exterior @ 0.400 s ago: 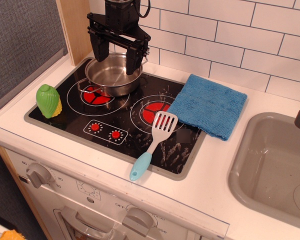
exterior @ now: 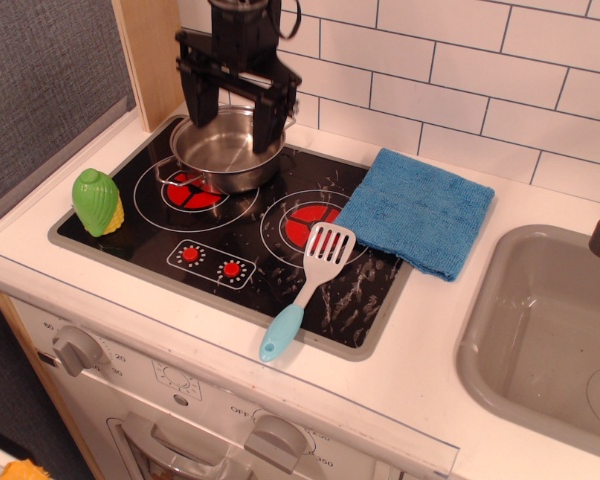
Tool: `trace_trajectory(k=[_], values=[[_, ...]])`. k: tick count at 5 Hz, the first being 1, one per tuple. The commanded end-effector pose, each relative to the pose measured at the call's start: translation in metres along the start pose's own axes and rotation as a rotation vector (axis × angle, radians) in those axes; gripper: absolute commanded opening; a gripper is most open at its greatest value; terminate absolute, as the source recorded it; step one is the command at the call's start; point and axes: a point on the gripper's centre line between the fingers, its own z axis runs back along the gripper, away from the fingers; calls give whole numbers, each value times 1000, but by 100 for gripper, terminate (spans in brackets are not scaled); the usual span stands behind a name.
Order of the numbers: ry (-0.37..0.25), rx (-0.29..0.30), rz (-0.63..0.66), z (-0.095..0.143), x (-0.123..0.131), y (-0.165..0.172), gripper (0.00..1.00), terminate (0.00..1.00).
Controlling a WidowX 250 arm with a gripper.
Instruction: Move the pot and place it on the towel.
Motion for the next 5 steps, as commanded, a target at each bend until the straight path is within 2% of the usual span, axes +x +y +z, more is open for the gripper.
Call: trace_trajectory(k=[1, 2, 3, 4, 5], values=[[-86, 22, -42, -17, 27, -15, 100, 0], [-88, -18, -63, -34, 44, -22, 100, 0], [-74, -47, -61, -48, 50, -22, 100, 0], [-63, -43, -69, -50, 53, -23, 0, 0], [-80, -42, -79, -40, 51, -25, 0, 0]])
